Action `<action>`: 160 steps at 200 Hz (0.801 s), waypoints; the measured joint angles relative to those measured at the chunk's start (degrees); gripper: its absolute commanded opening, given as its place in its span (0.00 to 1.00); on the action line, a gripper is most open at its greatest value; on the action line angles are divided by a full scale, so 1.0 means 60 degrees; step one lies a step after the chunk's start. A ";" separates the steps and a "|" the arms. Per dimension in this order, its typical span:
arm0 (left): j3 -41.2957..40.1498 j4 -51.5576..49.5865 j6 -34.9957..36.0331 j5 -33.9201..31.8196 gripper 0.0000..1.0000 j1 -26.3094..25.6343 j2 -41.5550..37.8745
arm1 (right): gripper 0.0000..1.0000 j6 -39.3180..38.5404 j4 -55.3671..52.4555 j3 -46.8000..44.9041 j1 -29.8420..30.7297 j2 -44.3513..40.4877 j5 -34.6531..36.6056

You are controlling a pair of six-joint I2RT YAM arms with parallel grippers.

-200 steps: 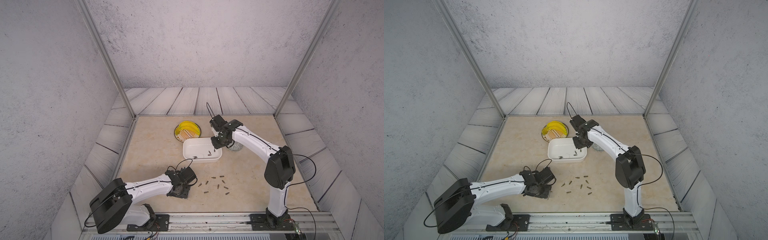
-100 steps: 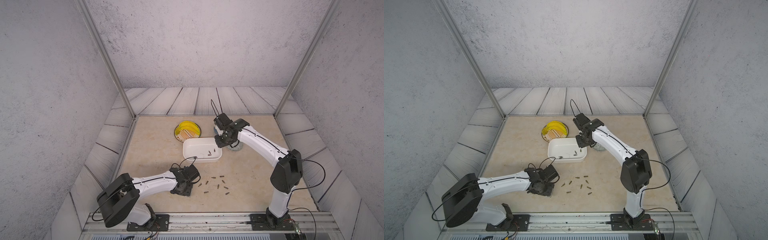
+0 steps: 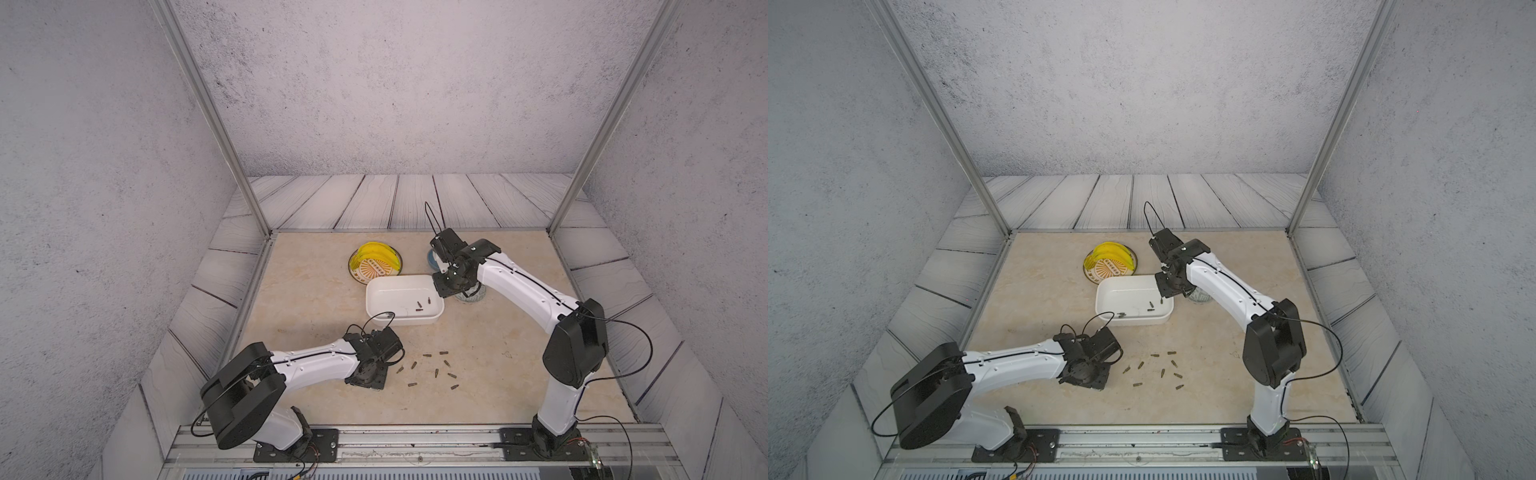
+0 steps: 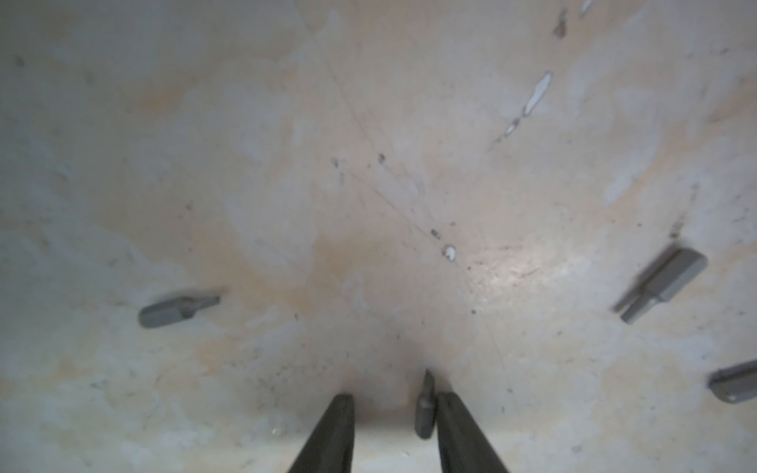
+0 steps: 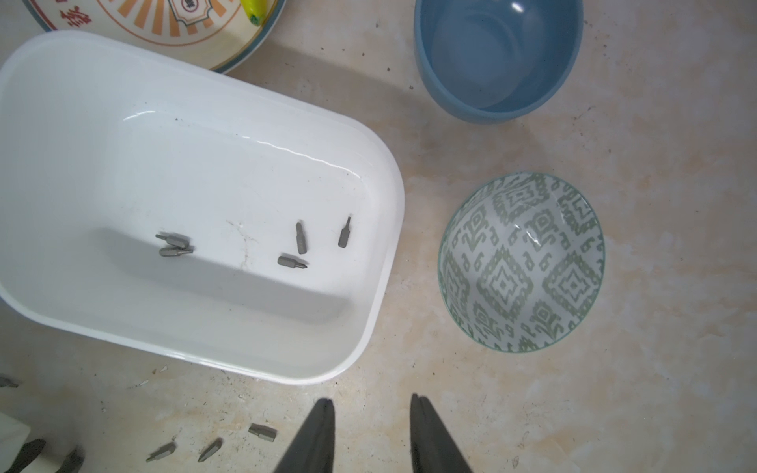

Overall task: Put the bit on the desktop into the storage box
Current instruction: Pick up the screwdriver bit from the center of the board.

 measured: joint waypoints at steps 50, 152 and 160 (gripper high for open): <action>0.0007 0.0091 -0.0022 -0.0029 0.19 0.0000 0.0044 | 0.36 0.0178 0.0025 -0.0648 0.0000 -0.1341 0.0120; 0.0036 0.0153 -0.0025 -0.0051 0.00 0.0004 0.0087 | 0.36 0.1246 0.0714 -0.5814 0.0146 -0.4357 -0.0426; 0.0051 0.0142 -0.0022 -0.0051 0.00 0.0004 0.0095 | 0.36 0.1399 0.0783 -0.6127 0.0251 -0.4517 -0.0481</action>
